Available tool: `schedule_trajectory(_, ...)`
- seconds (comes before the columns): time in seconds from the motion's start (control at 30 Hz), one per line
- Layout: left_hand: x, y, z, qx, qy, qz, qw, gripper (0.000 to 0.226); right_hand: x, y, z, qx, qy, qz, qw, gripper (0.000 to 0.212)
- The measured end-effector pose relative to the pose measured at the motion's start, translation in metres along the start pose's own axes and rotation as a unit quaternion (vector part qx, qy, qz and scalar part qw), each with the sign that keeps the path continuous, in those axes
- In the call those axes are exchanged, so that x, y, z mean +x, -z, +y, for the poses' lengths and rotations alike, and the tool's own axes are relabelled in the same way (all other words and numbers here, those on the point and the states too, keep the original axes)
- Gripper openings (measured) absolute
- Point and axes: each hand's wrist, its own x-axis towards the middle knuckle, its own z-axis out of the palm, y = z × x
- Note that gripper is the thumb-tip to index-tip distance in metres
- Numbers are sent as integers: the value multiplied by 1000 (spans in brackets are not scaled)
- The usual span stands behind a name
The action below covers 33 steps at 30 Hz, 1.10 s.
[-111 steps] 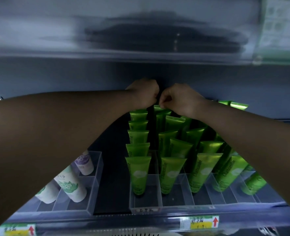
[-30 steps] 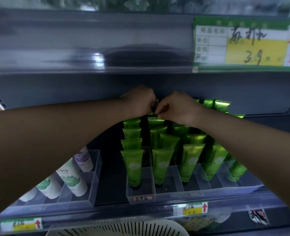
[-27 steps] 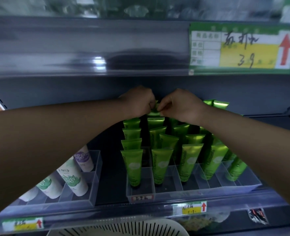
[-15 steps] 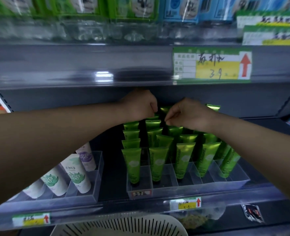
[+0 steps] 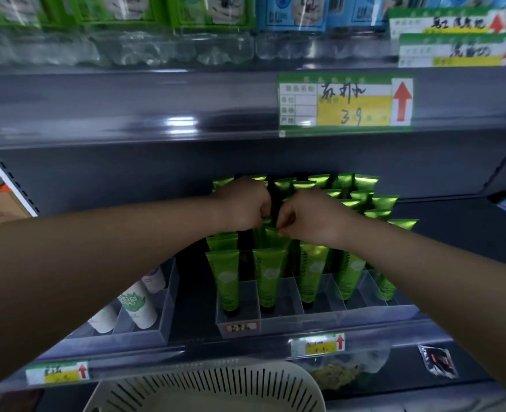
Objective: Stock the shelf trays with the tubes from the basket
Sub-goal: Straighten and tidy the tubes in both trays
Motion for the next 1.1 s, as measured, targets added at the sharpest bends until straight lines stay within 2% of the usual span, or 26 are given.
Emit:
schedule_trajectory(0.43, 0, 3, -1, 18, -7, 18, 1000, 8, 1, -5, -7, 36, 14, 30, 999, 9)
schedule_trajectory(0.57, -2, 4, -1, 26, -13, 19, 999, 18, 2, -6, -11, 50, 23, 24, 998, 10)
schedule_trajectory(0.83, -5, 2, -1, 32, -16, 28, 999, 12, 1, -9, -12, 54, 26, 14, 998, 11)
schedule_trajectory(1.1, -7, 1, -2, 30, -22, 38, 999, 10, -3, -2, -8, 52, 25, -7, 998, 20)
